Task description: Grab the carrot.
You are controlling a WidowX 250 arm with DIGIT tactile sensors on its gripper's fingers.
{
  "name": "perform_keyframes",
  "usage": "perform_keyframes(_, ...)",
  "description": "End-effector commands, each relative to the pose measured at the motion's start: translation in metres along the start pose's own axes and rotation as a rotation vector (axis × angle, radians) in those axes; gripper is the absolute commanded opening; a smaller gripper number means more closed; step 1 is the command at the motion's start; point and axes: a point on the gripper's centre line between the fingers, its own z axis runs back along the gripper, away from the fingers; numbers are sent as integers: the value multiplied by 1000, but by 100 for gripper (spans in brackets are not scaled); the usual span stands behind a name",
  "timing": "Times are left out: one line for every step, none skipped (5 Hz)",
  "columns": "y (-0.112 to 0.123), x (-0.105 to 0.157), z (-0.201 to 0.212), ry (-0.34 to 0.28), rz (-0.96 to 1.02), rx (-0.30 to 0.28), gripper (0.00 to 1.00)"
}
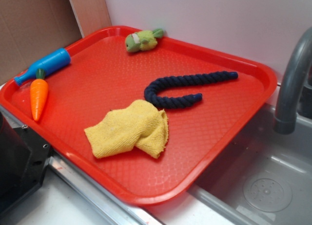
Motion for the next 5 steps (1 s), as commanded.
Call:
perform_keyframes(0,0,0,0,0,0,100)
perform_keyframes(52,5,-49,89,250,38,100)
perform_keyframes(87,15,-79,29,479,16,100)
perform_keyframes(106,7,-85,12,720,112,100)
perform_keyframes(106,7,-85,12,720,112,100)
